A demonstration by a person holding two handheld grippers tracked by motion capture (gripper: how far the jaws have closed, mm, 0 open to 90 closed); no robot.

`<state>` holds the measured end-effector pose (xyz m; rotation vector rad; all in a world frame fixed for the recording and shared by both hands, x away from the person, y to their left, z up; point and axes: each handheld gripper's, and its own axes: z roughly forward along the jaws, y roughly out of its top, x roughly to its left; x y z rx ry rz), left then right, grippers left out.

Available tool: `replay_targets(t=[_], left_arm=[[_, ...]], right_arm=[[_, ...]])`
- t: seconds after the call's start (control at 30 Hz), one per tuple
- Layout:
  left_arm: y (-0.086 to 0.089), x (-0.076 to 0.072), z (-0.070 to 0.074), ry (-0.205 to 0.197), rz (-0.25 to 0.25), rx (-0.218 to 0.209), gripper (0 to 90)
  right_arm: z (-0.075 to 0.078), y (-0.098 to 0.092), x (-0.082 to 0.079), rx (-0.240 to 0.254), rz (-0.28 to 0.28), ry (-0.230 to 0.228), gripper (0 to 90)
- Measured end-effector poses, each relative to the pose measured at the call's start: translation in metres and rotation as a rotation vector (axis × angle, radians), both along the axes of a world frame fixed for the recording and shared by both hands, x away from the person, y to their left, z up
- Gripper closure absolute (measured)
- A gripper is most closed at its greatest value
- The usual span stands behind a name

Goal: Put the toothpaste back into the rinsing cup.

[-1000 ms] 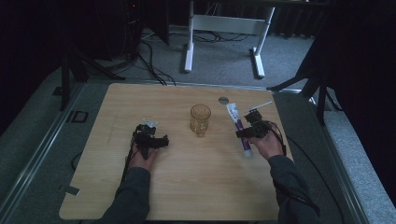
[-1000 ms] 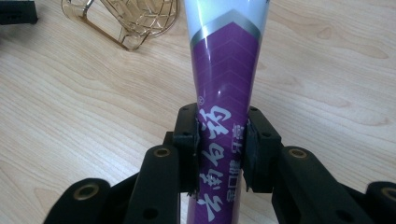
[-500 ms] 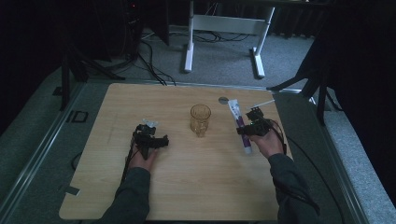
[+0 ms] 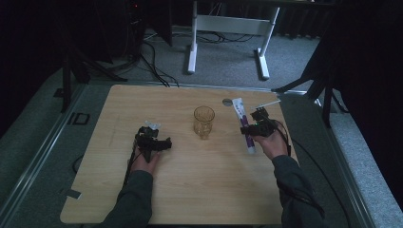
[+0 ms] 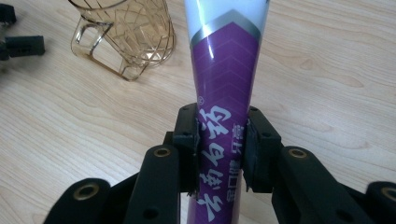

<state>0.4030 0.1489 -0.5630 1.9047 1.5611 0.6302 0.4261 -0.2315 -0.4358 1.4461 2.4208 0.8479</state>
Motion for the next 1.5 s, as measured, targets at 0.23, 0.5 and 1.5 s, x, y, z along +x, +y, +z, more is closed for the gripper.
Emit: replay_targets(t=[0.23, 0.5, 1.5], left_arm=[[0.0, 0.0, 0.0, 0.0, 0.0, -0.001, 10.2], [0.0, 0.0, 0.0001, 0.001, 0.0, 0.0, 10.2], [0.0, 0.0, 0.0001, 0.001, 0.0, 0.0, 10.2]], right_arm=[[-0.0001, -0.0005, -0.0007, 0.026, -0.012, -0.021, 70.6], [0.0025, 0.0013, -0.0006, 0.048, -0.022, -0.055, 70.7], [0.0061, 0.0075, 0.0016, 0.098, -0.032, -0.125, 70.6]])
